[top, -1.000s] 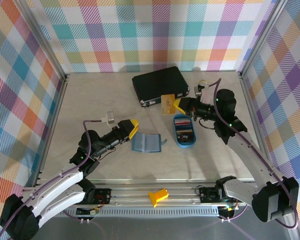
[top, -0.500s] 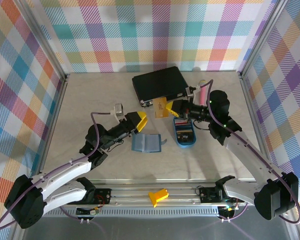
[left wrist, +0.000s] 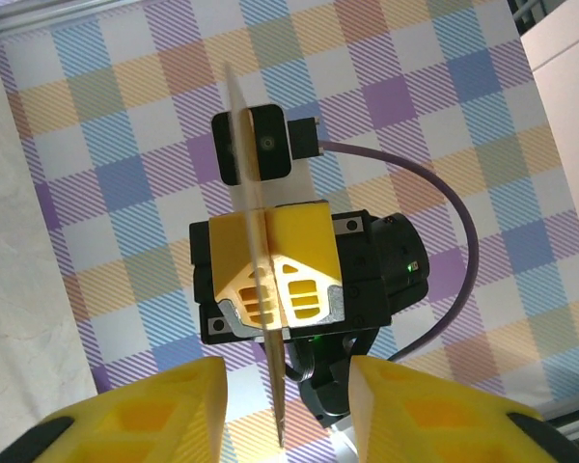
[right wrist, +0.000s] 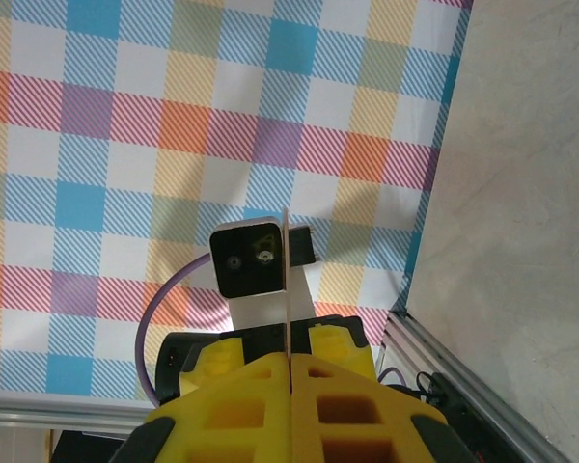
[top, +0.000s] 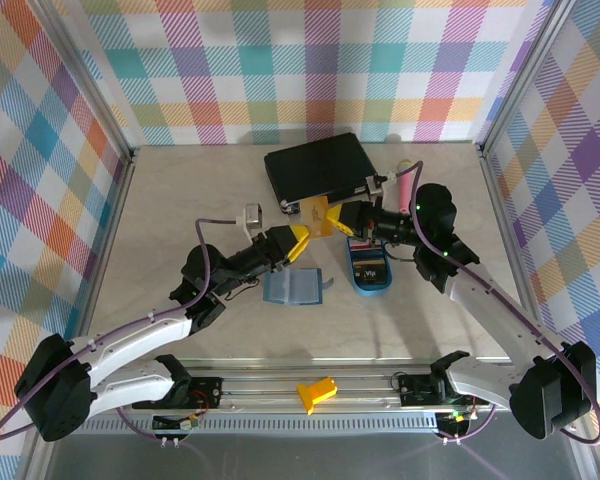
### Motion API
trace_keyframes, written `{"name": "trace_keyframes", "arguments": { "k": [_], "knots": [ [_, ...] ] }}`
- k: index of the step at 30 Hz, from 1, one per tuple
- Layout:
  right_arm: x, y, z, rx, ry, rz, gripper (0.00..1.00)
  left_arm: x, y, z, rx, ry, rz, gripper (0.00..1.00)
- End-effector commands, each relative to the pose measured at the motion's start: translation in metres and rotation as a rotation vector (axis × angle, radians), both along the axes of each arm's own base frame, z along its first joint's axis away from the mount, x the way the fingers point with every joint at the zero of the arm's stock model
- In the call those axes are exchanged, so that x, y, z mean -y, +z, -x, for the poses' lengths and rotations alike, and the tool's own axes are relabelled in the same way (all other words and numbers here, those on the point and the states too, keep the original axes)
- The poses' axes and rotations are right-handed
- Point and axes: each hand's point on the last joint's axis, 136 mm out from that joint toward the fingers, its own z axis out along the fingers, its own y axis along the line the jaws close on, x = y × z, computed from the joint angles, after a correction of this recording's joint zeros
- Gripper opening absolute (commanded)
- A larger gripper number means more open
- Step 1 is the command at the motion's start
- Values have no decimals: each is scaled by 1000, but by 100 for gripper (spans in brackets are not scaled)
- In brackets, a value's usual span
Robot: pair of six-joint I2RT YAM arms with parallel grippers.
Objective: Put the credit cards into the card holder
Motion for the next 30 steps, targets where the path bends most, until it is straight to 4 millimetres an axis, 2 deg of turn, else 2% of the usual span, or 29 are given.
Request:
{"name": "trace_keyframes", "arguments": {
  "k": [1, 5, 6, 7, 9, 11, 15, 18, 23, 30],
  "knots": [
    [-3, 5, 4, 23, 23, -25, 0, -2, 33, 8, 90, -4, 80, 30],
    [0, 2, 4, 20, 1, -24, 0, -5, 28, 7, 91, 17, 58, 7],
    [2, 2, 3, 24, -13, -21, 9, -6, 26, 7, 89, 23, 53, 2],
    [4, 1, 2, 29, -27, -12, 24, -7, 25, 8, 89, 26, 49, 0],
    [11, 2, 2, 47, -41, 9, 41, -10, 21, 9, 88, 33, 31, 0],
    [19, 5, 3, 60, -40, 26, 50, -13, 17, 11, 82, 42, -5, 0],
    [43, 0, 5, 37, -62, 83, 51, -17, 6, 16, 80, 45, -92, 0],
    [52, -5, 9, 10, -41, 89, 52, -16, 0, 21, 87, 23, -117, 0],
    [46, -5, 18, 16, 61, 76, 53, -9, -7, 28, 104, -37, -142, 0],
    [32, -9, 23, 52, 144, 64, 40, 2, -4, 30, 107, -96, -131, 0]
  ]
}}
